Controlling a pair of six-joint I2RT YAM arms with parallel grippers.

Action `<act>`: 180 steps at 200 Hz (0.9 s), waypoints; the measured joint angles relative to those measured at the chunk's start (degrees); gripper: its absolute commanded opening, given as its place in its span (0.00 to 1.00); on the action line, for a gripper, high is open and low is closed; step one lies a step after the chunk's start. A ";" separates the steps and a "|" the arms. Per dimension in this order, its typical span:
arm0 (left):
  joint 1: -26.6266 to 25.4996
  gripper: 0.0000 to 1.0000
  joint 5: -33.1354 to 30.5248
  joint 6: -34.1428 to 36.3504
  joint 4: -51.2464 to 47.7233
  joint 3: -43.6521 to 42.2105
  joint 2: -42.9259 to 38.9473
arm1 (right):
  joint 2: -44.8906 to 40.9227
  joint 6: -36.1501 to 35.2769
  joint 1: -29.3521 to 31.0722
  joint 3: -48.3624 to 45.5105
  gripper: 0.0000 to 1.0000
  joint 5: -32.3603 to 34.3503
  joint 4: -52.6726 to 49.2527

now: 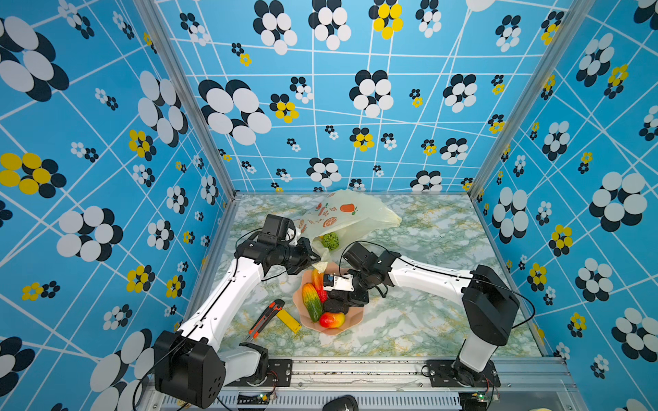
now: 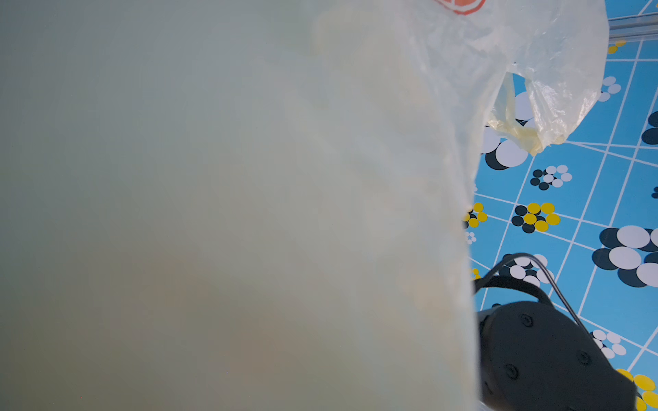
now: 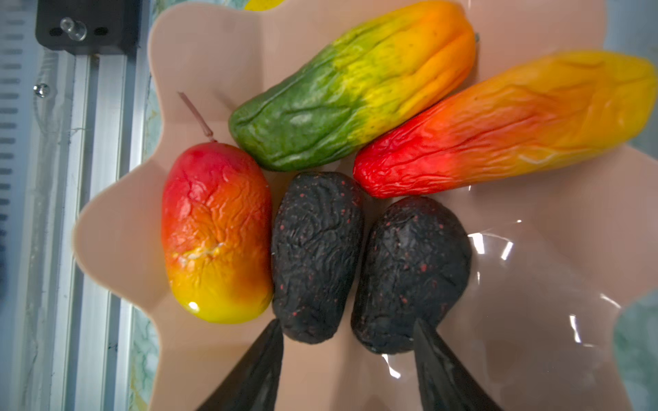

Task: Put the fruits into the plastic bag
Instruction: 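Lower the right gripper onto a black fruit in the bowl and grasp it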

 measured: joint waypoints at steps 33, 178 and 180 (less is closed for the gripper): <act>1.27 0.00 0.44 0.52 -0.72 0.00 0.00 | 2.78 1.20 -0.02 2.45 0.63 0.81 0.07; 2.03 0.00 1.27 1.42 -1.16 0.11 0.04 | 8.94 5.42 0.00 5.05 0.73 6.80 1.77; 2.05 0.00 1.27 1.42 -1.18 0.11 0.04 | 8.96 5.44 0.00 5.05 0.73 6.80 1.77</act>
